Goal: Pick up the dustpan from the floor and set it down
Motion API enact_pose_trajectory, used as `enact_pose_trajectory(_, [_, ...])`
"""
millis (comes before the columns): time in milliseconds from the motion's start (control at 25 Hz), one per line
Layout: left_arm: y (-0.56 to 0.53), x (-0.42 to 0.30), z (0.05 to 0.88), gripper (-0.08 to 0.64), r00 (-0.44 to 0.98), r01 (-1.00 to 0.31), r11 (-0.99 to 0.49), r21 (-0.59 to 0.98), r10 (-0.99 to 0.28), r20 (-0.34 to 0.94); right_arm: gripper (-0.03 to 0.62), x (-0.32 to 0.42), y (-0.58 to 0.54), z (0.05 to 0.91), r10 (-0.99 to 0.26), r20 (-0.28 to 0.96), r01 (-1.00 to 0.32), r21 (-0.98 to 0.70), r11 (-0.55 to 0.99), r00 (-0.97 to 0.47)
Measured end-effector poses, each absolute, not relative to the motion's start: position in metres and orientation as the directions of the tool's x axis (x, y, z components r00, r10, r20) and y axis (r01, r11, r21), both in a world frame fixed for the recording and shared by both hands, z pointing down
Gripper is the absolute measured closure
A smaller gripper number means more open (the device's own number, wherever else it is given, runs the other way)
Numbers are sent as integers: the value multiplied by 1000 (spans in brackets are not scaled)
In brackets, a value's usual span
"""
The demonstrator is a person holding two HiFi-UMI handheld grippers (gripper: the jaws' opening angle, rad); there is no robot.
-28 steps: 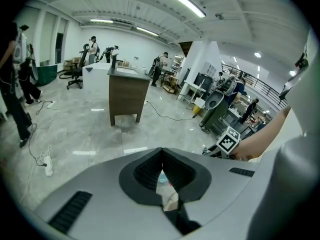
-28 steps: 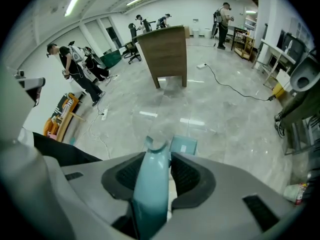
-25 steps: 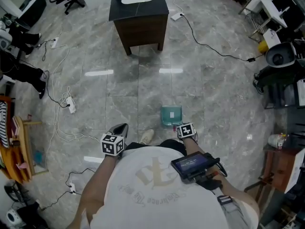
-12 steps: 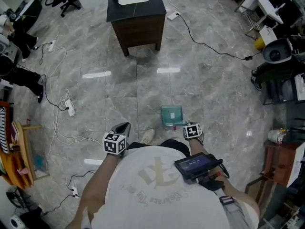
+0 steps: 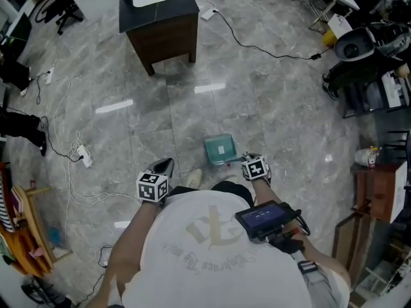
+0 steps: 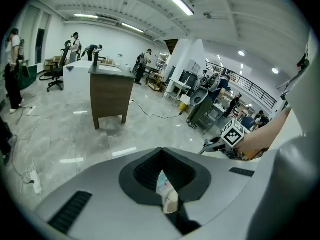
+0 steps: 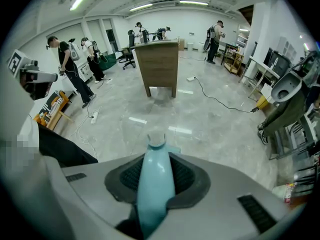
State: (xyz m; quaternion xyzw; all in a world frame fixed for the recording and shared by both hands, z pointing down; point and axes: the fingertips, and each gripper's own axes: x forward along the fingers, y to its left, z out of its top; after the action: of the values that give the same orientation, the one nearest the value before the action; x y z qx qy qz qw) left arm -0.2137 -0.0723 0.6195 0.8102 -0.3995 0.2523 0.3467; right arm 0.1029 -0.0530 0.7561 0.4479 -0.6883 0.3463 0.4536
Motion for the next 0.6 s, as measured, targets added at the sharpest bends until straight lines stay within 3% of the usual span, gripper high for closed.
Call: enact_pose_trajectory(600, [-91,-172,618,548,668,-703,-594,391,-363,650,486,98,-44,689,-405,884,-940,-98,327,-233])
